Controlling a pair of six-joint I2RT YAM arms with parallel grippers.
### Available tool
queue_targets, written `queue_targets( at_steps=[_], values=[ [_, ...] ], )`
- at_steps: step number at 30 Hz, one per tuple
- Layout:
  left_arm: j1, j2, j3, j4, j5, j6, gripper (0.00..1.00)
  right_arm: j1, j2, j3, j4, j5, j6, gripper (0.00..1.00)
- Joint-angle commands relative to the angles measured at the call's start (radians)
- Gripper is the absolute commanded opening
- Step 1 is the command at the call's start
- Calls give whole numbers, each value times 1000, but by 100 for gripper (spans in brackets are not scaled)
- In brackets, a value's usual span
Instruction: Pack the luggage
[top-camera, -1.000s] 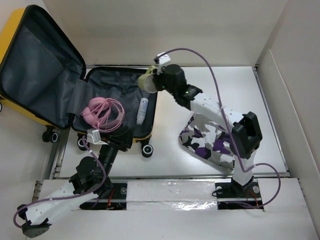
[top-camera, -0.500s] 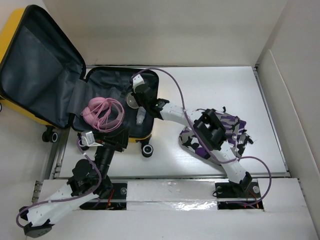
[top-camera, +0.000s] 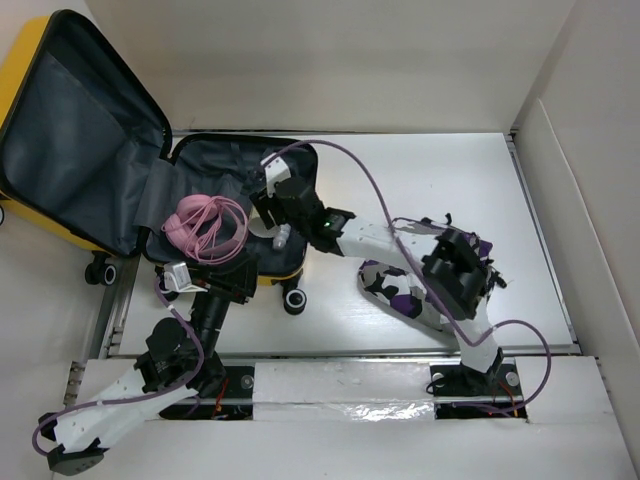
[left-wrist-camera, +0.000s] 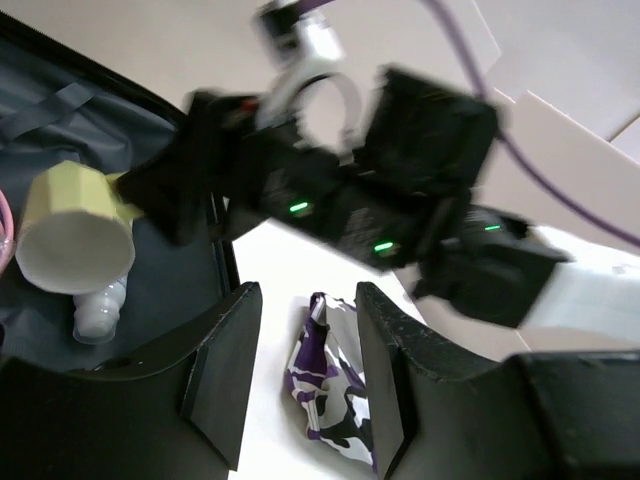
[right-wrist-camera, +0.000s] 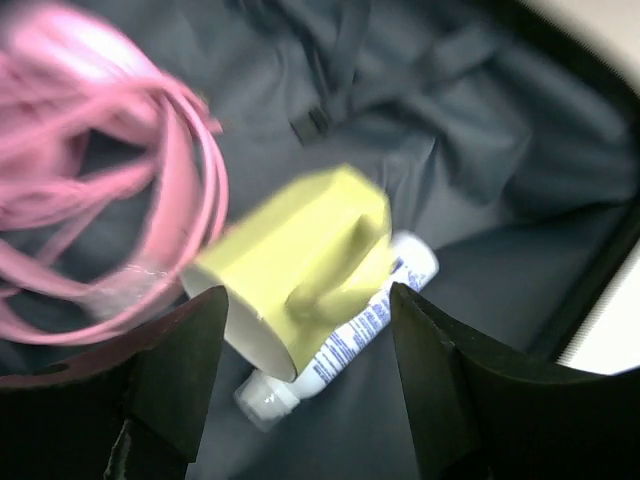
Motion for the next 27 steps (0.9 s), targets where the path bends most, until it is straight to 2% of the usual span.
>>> queue_targets(
  at_steps=[1,5,6,7,8,10,11,13,14,16,17,18,19,20,23,25,27],
  values=[
    [4,-13,2,52,-7,8,40,-33,-177,-51,89,-49,20,72],
    [4,94,22,72,8,16,38,-94,-339,-206,135,-81,65,72],
    [4,115,25,87,23,46,33,-127,-378,-246,144,-80,65,72],
    [4,142,28,107,67,63,18,-148,-460,-290,154,-80,65,72],
    [4,209,40,139,87,77,11,-169,-505,-379,166,-83,126,1],
    [4,301,70,148,133,100,0,-239,-594,-470,181,-102,146,0],
    [4,412,106,156,141,105,0,-264,-682,-557,190,-106,161,0],
    [-36,538,154,164,158,113,0,-309,-773,-639,184,-118,177,0],
    [-59,671,209,164,146,120,0,-350,-860,-678,184,-127,180,0],
    [-166,808,275,144,36,119,0,-387,-942,-784,181,-147,183,6],
    [-199,938,347,116,-2,108,4,-416,-1017,-811,168,-149,192,9],
    [-217,997,382,99,-20,100,12,-433,-1051,-858,158,-149,198,11],
    [-217,1057,419,80,2,88,30,-445,-1085,-880,146,-156,200,14],
    [-217,1158,480,55,22,68,39,-459,-1117,-896,119,-158,217,19],
    [-199,1295,546,53,100,22,65,-522,-1223,-958,91,-196,221,29],
    [-158,1355,577,41,211,-22,73,-565,-1283,-984,75,-228,223,31],
    [-103,1444,616,38,281,-45,73,-591,-1312,-998,62,-250,220,32]
  ],
)
